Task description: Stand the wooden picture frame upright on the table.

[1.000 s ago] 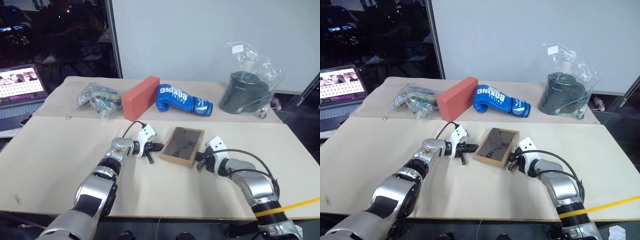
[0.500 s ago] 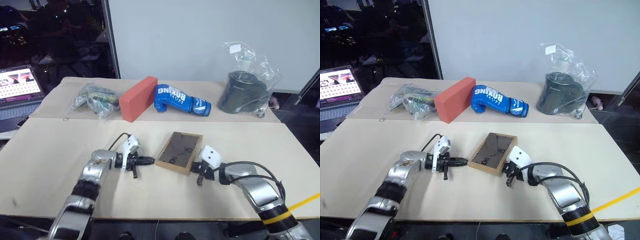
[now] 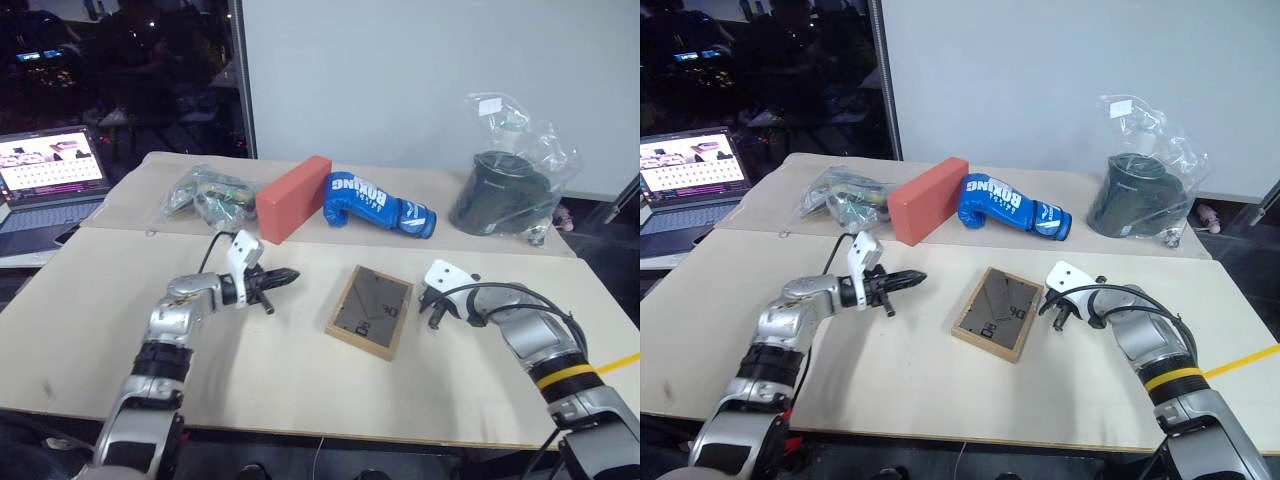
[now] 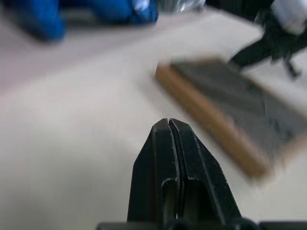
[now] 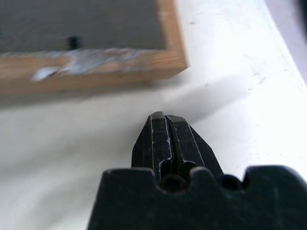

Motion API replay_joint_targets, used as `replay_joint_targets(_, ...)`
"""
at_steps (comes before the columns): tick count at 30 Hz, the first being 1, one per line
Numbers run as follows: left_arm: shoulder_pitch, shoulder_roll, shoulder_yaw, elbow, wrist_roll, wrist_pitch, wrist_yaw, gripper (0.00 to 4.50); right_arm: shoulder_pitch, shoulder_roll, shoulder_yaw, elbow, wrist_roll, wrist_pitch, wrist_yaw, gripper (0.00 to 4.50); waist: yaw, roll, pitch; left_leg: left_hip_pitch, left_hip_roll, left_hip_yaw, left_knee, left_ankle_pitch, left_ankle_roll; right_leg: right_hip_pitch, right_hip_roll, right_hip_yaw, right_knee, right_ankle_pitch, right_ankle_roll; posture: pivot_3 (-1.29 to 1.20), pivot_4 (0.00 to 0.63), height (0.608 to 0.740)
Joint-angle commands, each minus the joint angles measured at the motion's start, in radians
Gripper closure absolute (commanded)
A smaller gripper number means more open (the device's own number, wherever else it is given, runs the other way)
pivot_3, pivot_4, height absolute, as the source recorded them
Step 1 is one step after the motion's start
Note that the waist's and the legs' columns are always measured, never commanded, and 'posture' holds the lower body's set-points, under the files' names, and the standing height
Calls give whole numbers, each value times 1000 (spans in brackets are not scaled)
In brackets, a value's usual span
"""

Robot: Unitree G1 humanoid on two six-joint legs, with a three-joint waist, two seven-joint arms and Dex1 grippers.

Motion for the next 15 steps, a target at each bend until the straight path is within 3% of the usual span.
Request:
replay_joint_targets(1,-39,-61,-86,82,64,-108,-8,4444,17,56,8,14,3,19,5,4500,-8,0,0,0,0,0,-1,0,0,0,0,0,0,0,0,0,150,736)
replay_joint_targets(4,-25,-83,-221,88,172,-213,-37,4444,22,86,-1,-14,3,31,7,4500,-25,0,0,2,0,-1,-2,0,0,0,0,0,1,0,-1,0,150,736)
replay_joint_targets(9,16,-60,-258,50,198,-238,-60,4444,54,110,-4,-95,14,69,36,4500,-36,0,0,4,0,-2,-4,0,0,1,1,0,2,-2,1,0,150,736)
replay_joint_targets(15,71,-40,-143,-97,58,-86,-38,4444,122,135,17,-232,16,132,58,4500,-50,0,0,5,0,-2,-5,0,0,1,1,0,3,-3,1,0,150,736)
